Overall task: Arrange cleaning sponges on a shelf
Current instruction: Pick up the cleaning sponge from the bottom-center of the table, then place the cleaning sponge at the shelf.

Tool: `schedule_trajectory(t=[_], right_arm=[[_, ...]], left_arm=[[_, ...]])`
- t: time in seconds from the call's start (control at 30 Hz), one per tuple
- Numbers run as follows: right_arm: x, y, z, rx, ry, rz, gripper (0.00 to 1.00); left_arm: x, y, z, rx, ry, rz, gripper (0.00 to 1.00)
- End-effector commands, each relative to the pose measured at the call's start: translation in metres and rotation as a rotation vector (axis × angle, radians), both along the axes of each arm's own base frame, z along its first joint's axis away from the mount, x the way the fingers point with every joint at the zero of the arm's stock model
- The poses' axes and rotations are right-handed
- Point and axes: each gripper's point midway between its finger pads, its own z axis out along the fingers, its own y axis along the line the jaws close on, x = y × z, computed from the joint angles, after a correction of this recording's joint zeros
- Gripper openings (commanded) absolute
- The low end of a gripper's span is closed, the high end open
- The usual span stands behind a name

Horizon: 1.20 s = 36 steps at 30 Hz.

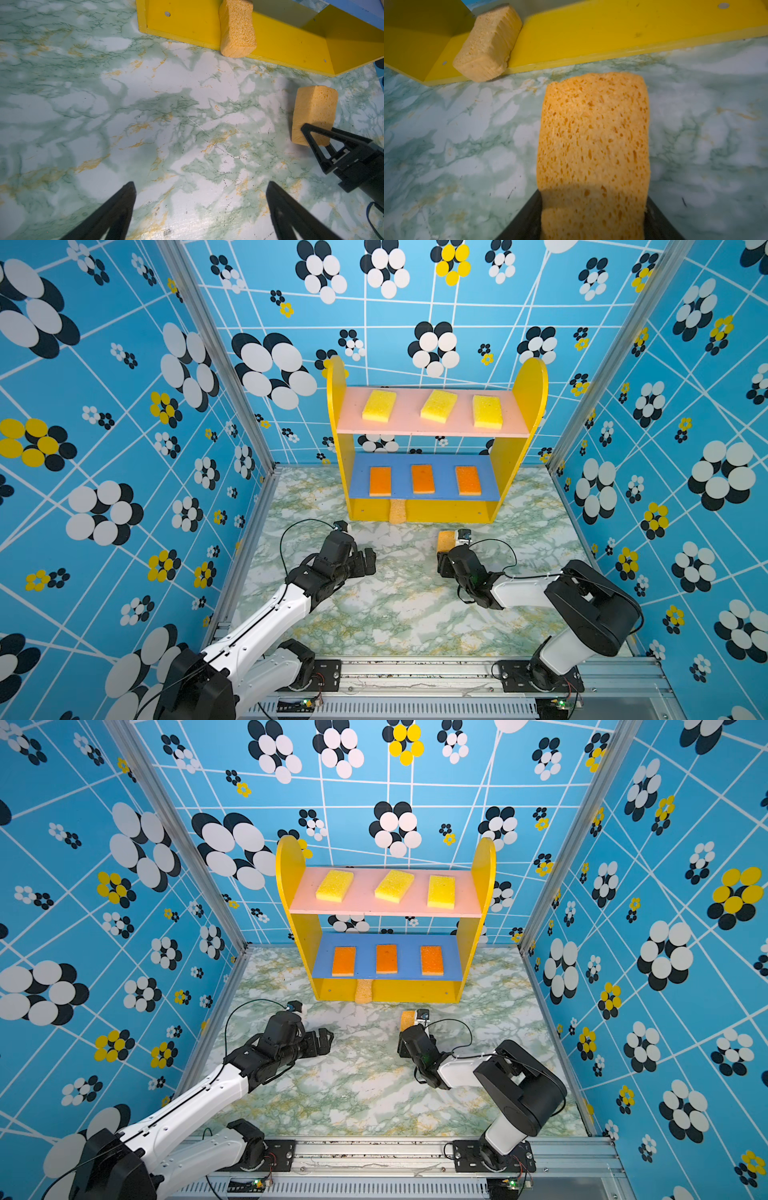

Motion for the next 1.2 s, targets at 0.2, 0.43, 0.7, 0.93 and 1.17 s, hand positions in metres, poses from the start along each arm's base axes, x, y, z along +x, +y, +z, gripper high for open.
schedule_trajectory(t=[0.2,0.43,0.7,0.93,1.17], right_arm=[[0.053,0.032,0.025,0.019,-0.115,0.048,0.61],[0.071,0.028,0.024,0.035,-0.135,0.009,0.61],[0.088,0.021,0.026,0.035,-0.158,-0.019,0.61],[0.103,0.013,0.033,0.039,-0.164,-0.048,0.62],[0.115,0.003,0.036,0.051,-0.153,-0.069,0.63]], left_arm=[[0.003,-0.002,0.011,0.005,-0.023,-0.013,0.99],[0.0,0.005,0.017,0.021,-0.046,0.001,0.99],[-0.002,0.006,0.018,0.021,-0.045,-0.002,0.99],[-0.002,0.006,0.019,0.02,-0.046,0.001,0.99],[0.0,0.005,0.022,0.019,-0.052,-0.001,0.99]])
